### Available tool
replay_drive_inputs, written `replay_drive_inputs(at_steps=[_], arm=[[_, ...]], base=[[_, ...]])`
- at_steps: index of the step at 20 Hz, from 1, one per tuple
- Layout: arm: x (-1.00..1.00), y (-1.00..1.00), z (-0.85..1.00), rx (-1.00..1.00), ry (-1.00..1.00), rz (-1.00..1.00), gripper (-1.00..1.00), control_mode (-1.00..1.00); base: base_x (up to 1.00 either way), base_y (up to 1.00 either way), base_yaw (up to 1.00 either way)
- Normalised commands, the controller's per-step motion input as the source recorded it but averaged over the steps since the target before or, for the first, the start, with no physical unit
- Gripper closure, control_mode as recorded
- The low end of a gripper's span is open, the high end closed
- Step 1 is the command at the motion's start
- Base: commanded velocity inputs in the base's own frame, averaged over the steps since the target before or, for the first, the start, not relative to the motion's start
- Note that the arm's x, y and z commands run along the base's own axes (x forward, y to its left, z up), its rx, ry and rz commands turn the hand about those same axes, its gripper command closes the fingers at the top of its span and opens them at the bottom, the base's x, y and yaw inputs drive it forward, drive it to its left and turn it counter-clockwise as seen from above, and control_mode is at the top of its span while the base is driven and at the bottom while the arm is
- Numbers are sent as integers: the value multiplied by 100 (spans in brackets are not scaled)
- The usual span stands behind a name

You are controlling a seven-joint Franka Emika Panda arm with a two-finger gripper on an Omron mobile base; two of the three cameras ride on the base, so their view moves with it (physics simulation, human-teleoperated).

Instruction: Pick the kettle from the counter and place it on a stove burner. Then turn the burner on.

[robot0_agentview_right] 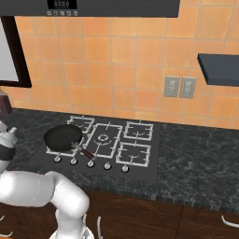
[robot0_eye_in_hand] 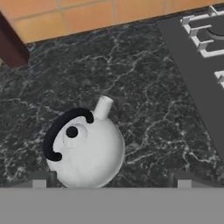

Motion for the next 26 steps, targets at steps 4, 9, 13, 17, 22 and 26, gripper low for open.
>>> replay_drive_inputs(at_steps=[4,9,13,17,22,26], arm=[[64,41,0,-6,21,-7,-100,-100],[26,6,-3,-5,15,-1,-100,-100],[44,21,-3,-1,6,-3,-100,-100],[17,33,-32,-4,15,-1,-100,-100],[10,44,-50,0,10,-1,-100,-100],[18,51,-42,-1,0,-3,-100,-100]], base=[[0,0,0],[0,0,0],[0,0,0],[0,0,0],[0,0,0],[0,0,0]])
